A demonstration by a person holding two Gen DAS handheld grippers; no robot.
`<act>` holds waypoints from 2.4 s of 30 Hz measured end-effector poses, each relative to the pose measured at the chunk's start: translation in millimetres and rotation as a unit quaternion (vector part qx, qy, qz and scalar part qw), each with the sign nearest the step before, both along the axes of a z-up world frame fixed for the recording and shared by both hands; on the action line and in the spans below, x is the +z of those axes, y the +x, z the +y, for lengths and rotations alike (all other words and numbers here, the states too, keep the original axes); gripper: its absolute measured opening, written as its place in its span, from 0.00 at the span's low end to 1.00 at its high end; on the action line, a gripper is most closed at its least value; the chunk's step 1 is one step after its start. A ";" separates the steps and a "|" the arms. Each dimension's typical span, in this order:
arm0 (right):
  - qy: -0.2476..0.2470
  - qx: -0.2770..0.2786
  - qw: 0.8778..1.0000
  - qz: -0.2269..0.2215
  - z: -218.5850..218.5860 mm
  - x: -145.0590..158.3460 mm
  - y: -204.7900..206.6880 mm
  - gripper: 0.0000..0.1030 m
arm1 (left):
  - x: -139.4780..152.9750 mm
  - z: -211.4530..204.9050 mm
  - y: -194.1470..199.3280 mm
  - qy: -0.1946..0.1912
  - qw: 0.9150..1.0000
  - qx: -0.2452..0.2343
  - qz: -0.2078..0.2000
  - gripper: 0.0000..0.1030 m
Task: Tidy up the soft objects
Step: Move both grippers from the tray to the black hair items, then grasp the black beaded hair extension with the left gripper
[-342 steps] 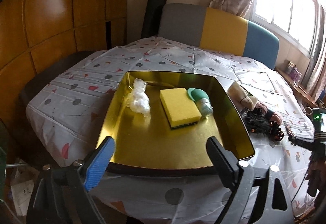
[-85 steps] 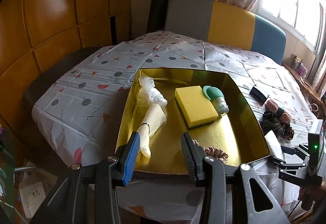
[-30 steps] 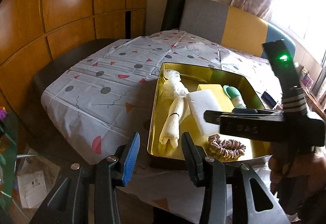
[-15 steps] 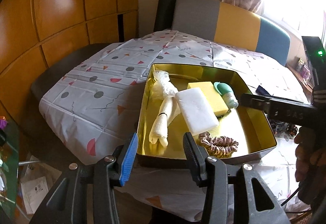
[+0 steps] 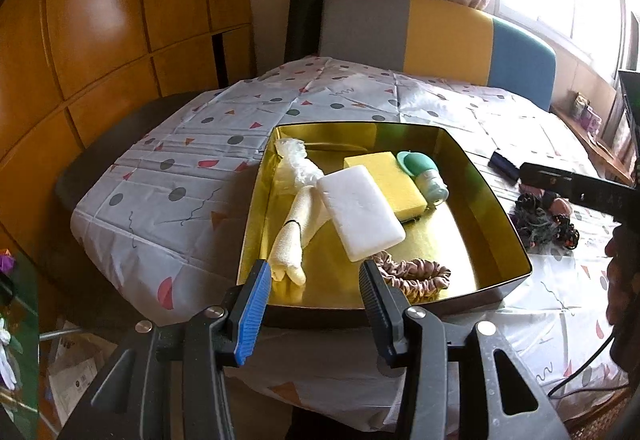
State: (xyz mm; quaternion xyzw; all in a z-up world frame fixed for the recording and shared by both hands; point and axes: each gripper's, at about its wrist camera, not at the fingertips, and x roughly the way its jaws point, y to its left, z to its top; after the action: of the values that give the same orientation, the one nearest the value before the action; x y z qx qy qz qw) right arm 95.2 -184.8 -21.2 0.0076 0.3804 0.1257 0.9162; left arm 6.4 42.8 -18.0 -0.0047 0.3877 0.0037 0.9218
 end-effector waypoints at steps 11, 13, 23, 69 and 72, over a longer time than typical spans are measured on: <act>-0.006 -0.092 0.996 -0.020 -91.1 11.2 -7.1 0.79 | -0.5 -18.8 0.5 0.012 1.000 -0.022 0.003 0.45; -0.009 -0.107 0.994 -0.023 -105.0 11.9 -8.6 0.79 | 0.3 -23.2 0.9 0.016 0.999 -0.029 0.003 0.45; -0.001 -0.239 0.971 -0.020 -207.6 -11.8 -21.4 0.82 | 6.6 -57.3 7.4 0.011 0.997 -0.081 -0.002 0.52; 0.197 -0.375 0.906 0.024 -296.6 -31.0 -42.9 0.85 | -92.6 -396.0 94.5 0.156 0.883 -0.438 0.061 0.21; 0.200 -0.383 0.902 0.008 -300.3 -27.1 -47.5 0.85 | -89.3 -386.9 85.7 0.129 0.886 -0.440 0.063 0.14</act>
State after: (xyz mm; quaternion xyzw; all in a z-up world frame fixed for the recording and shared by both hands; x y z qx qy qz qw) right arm 47.7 -485.1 -48.3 0.3364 0.3228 -0.1614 0.8698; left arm 92.0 -344.1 -107.3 0.2854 0.4037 -0.3519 0.7948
